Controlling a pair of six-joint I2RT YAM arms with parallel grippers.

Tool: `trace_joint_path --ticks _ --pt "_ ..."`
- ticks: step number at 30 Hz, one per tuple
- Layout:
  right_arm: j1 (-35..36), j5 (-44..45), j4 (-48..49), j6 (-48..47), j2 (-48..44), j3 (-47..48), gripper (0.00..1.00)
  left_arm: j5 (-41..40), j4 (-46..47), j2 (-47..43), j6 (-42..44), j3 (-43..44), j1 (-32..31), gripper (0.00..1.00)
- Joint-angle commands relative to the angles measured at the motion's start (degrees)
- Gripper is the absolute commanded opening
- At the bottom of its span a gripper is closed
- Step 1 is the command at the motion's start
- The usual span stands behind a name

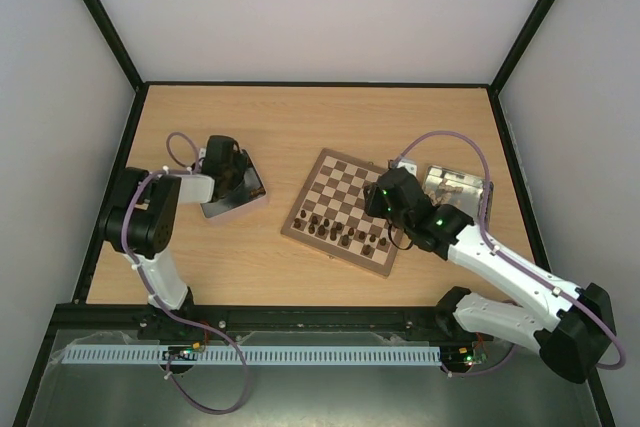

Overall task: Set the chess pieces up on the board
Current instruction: Pick up the chess piece from the storage box.

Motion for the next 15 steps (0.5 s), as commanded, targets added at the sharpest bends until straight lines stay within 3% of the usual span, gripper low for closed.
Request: trace_joint_path --ticks 1,6,15 --pt "0.1 2.5 -1.6 0.9 -1.6 0.0 0.43 -2.6 0.8 1.8 -2.8 1.1 -0.3 0.40" --pt "0.1 2.7 -1.6 1.1 -1.9 -0.1 0.43 -3.8 4.8 2.2 -6.7 -0.6 -0.8 0.34" --pt "0.1 3.3 -2.3 1.3 -2.4 0.2 0.43 -4.3 6.4 5.1 -9.8 0.2 -1.4 0.33"
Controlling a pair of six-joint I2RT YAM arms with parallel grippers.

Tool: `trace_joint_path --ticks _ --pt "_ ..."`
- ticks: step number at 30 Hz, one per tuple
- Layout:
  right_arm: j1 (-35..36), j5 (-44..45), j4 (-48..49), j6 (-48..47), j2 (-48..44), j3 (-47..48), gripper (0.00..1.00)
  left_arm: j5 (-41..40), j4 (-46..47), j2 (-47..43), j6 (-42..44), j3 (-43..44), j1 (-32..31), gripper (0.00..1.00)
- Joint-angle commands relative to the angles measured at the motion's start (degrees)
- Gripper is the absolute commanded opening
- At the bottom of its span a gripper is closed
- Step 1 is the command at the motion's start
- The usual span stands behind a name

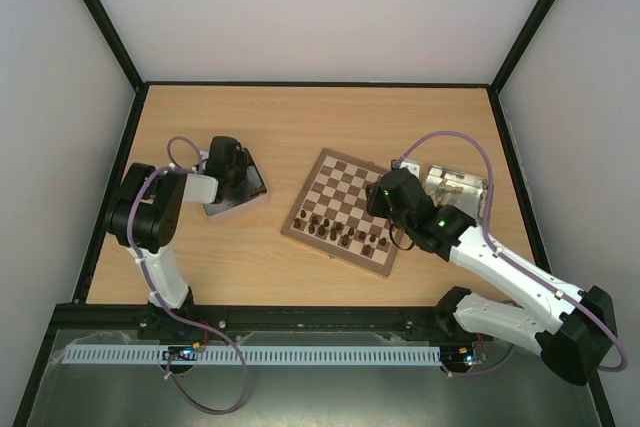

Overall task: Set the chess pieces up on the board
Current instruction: Pick up the chess piece from the storage box, then place the chess piece on the chessboard.

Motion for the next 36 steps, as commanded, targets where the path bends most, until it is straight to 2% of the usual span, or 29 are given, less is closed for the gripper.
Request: trace_joint_path --ticks 1,7,11,17,23,26,31,36 --pt "0.1 2.4 -1.8 0.6 -1.6 0.2 0.43 -1.5 0.3 2.2 -2.3 0.4 -0.3 0.32" --pt "0.1 2.5 -1.6 0.7 -2.0 0.1 0.43 -3.7 -3.9 0.8 -0.1 1.2 -0.5 0.11" --pt "0.1 2.3 -1.3 0.7 -2.0 0.1 0.43 -4.8 -6.7 -1.8 2.7 1.0 -0.6 0.05" --pt "0.1 -0.6 1.9 -0.2 -1.8 -0.8 0.43 -5.8 -12.8 -8.7 10.4 -0.6 -0.9 0.03" --pt "0.1 -10.5 10.1 -1.7 -0.5 -2.5 0.43 -4.5 -19.0 -17.0 20.5 -2.9 -0.9 0.05" --pt "0.1 -16.4 14.9 -2.5 0.9 -3.2 0.44 -1.4 -20.1 -21.6 27.1 -4.6 -0.9 0.06" --pt "0.1 -26.5 24.6 -2.4 4.7 -3.9 0.46 14.3 -19.4 -28.8 35.9 -6.4 -1.6 0.07" --pt "0.2 -35.3 36.8 0.1 10.1 -4.6 0.51 24.3 -19.5 -33.6 35.4 -6.7 -7.6 0.07"
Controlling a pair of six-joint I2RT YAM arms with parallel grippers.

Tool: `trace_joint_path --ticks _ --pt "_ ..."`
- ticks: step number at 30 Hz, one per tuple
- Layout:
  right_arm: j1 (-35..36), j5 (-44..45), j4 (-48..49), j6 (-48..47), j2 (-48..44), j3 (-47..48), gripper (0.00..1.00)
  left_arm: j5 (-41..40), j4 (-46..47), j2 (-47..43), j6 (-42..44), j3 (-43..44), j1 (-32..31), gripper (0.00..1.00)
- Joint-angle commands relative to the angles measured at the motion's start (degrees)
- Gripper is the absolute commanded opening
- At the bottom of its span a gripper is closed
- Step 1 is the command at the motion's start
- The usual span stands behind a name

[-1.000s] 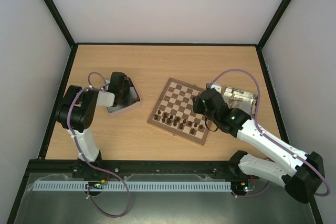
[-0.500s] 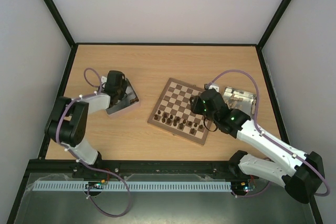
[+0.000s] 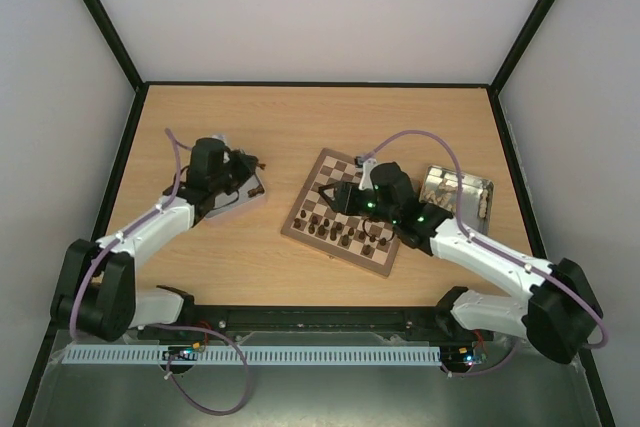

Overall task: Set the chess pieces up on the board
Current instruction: Place the chess piece on the chessboard.

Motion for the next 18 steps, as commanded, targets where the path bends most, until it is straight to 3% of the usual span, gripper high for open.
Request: trace_joint_path --ticks 1,8,15,18 --pt "0.2 -10.2 14.8 1.8 4.2 -1.1 0.52 12.6 -0.5 -4.0 2.5 -0.6 -6.3 0.07" --pt "0.4 -10.1 17.7 2.4 10.2 0.6 0.56 16.4 1.7 -4.4 -1.3 1.4 -16.0 0.08" --pt "0.4 -9.6 18.6 2.7 11.5 0.0 0.53 18.7 1.1 -4.5 -1.3 2.9 -16.9 0.09" --pt "0.4 -11.1 19.9 2.5 11.9 -0.3 0.47 20.3 2.1 -4.3 -2.0 3.0 -17.0 0.09"
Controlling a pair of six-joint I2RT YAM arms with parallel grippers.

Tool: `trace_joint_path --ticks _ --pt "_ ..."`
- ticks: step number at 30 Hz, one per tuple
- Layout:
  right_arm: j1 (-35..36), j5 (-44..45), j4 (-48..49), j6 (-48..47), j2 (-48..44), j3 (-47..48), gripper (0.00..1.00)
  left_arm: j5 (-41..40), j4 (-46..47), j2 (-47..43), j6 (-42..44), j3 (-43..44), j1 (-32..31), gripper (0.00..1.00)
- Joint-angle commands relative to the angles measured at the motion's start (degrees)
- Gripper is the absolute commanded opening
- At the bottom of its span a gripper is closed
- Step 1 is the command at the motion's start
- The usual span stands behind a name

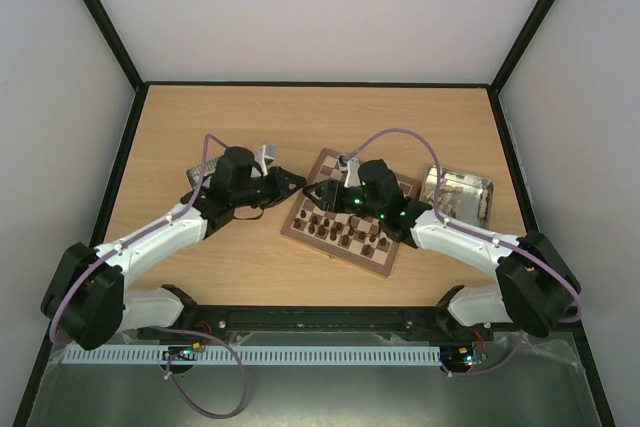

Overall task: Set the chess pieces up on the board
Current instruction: Place the chess piece on the chessboard.

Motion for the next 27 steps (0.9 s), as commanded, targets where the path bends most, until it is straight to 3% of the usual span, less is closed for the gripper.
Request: trace_joint_path --ticks 1,10,14,17,24,27 --pt "0.3 -2.4 4.4 -0.4 0.4 0.2 0.44 3.2 1.2 -0.4 -1.2 1.8 -0.3 0.09" --pt "0.3 -4.8 5.6 -1.8 0.4 -0.3 0.08 5.0 0.0 -0.7 -1.6 2.6 -0.3 0.14" --pt "0.3 -5.1 5.2 -7.5 -1.7 -1.2 0.04 8.6 -2.9 -1.6 0.0 4.0 -0.3 0.33" --pt "0.3 -5.8 3.5 -14.9 -4.2 -1.9 0.03 13.8 -6.2 -2.5 2.2 4.9 -0.3 0.41" --pt "0.3 -8.8 2.1 -24.5 -8.5 -3.2 0.03 20.7 -8.1 -4.4 2.9 5.7 0.0 0.29" --pt "0.3 -10.0 1.4 -26.2 -8.8 -3.1 0.03 21.3 -8.4 -4.6 2.8 6.3 0.0 0.19"
